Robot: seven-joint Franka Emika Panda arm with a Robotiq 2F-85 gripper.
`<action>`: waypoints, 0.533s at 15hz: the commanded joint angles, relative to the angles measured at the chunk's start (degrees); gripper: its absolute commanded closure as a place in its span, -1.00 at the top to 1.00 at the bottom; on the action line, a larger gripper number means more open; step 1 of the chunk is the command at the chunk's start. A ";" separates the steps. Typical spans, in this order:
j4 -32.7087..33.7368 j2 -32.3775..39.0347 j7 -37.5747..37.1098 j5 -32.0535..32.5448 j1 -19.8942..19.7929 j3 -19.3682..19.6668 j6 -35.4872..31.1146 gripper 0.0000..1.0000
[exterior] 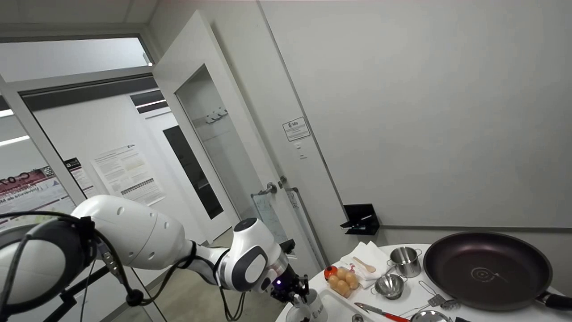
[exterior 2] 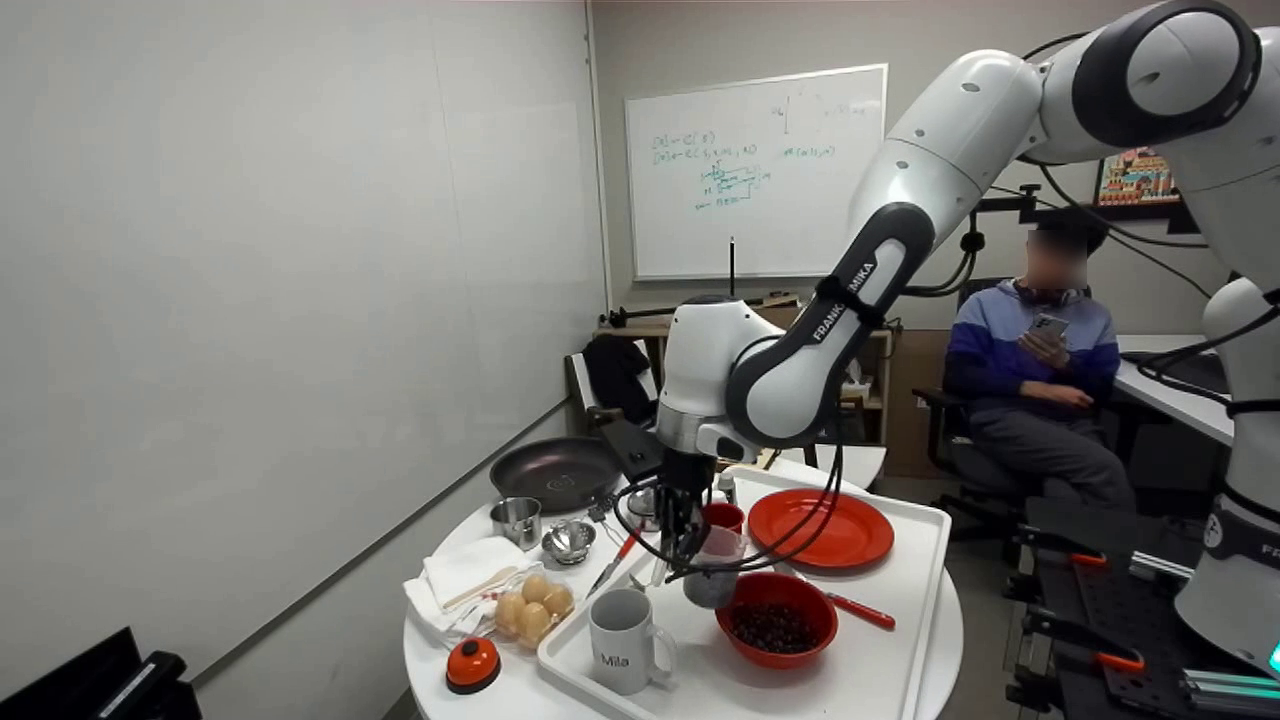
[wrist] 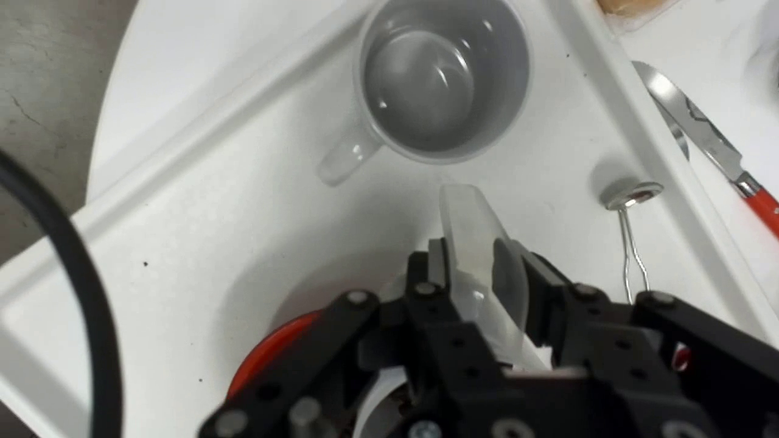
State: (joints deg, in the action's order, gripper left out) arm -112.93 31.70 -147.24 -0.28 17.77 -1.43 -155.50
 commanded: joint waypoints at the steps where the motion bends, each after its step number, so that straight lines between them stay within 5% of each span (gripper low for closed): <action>1: -4.87 -2.41 7.09 -8.42 -5.08 -6.16 -7.46 -0.82; 8: -7.40 -1.39 26.87 -30.37 -20.50 -22.17 -13.85 -0.82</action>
State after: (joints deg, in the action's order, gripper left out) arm -118.14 31.37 -128.98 -22.31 4.05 -17.03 -167.41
